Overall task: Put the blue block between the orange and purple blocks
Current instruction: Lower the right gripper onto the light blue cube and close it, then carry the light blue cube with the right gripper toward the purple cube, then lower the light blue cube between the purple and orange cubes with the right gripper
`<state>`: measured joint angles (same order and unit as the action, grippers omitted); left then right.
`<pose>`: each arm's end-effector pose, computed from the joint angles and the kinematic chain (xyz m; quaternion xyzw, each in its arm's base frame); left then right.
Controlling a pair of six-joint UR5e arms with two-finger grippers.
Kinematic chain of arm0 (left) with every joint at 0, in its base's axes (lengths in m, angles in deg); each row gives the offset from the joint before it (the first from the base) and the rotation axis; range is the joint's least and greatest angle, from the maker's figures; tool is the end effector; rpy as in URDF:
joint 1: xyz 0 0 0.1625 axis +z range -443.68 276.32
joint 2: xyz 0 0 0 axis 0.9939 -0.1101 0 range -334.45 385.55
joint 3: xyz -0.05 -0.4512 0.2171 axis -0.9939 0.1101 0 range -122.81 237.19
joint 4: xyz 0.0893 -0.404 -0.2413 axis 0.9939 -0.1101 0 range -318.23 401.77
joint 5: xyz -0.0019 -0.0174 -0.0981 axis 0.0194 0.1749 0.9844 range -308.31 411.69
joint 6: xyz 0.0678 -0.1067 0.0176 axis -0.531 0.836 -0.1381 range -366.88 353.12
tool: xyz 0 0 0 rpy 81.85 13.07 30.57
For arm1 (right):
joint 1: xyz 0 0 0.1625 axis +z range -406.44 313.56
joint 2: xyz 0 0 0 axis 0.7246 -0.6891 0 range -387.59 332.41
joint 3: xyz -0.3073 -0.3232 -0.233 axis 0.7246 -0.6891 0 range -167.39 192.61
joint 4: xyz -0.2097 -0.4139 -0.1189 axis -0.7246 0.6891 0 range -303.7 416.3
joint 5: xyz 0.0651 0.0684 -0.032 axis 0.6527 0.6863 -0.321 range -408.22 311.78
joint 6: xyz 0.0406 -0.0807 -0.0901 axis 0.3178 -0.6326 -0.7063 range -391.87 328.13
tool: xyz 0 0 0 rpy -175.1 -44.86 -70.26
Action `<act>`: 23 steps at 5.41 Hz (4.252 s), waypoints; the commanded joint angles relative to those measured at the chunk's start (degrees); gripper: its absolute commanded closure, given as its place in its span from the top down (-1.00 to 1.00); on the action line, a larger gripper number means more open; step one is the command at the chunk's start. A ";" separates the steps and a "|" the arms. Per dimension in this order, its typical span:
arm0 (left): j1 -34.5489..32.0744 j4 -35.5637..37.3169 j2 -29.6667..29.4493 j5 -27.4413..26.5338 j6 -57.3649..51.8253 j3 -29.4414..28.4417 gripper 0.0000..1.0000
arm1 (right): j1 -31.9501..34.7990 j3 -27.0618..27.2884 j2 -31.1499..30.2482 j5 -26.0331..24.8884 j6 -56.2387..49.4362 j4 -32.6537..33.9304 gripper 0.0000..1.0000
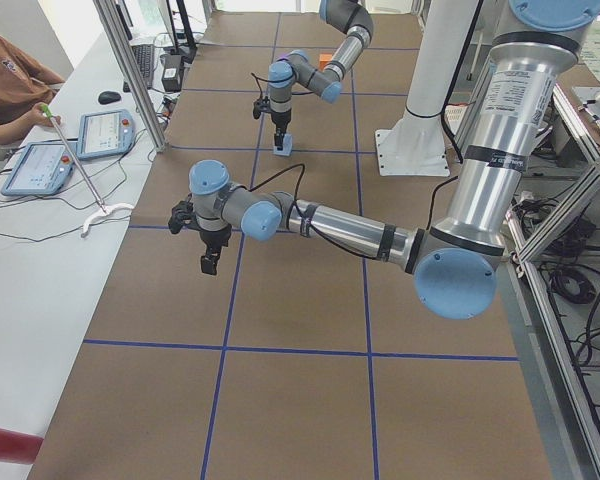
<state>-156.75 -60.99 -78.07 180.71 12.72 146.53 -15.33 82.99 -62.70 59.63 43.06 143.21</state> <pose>0.1532 -0.6848 0.5944 0.0972 0.3749 0.0530 0.9204 -0.7568 -0.5668 0.2196 -0.0076 -0.3560 0.0797 0.9311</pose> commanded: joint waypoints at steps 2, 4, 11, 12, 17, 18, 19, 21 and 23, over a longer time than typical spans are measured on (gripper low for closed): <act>0.04 0.11 0.00 0.09 0.00 0.04 1.00 | 1.22 4.73 0.05 1.90 2.41 1.67 -1.00; -0.14 0.19 0.00 1.32 0.00 0.48 1.00 | 6.21 21.11 -4.49 2.27 -9.18 21.26 -1.00; -0.14 2.48 2.11 1.14 0.00 4.26 1.00 | 31.11 43.88 -53.87 16.15 -42.67 1.66 -1.00; -0.14 2.48 2.11 1.06 0.09 4.26 1.00 | 31.03 43.01 -55.23 16.24 -42.67 1.69 -1.00; 0.13 2.39 2.02 0.62 0.00 4.26 1.00 | 28.58 34.04 -55.24 16.16 -42.06 -1.65 -1.00; 0.13 2.39 2.11 0.53 0.00 4.26 1.00 | 27.43 33.34 -55.24 16.16 -41.97 -1.65 -1.00; 0.13 2.39 2.11 0.35 0.00 4.26 1.00 | 26.29 32.55 -55.33 16.16 -42.06 -1.65 -1.00; 0.13 2.30 2.02 0.35 0.00 4.26 1.00 | 25.32 31.23 -55.15 16.24 -42.06 -1.65 -1.00; 0.30 2.30 2.02 0.27 0.00 4.26 1.00 | 23.83 30.09 -54.28 17.12 -42.06 -1.74 -1.00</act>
<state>-156.52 -58.69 -76.04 181.00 12.72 150.79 9.15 113.66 -117.32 76.54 1.00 141.53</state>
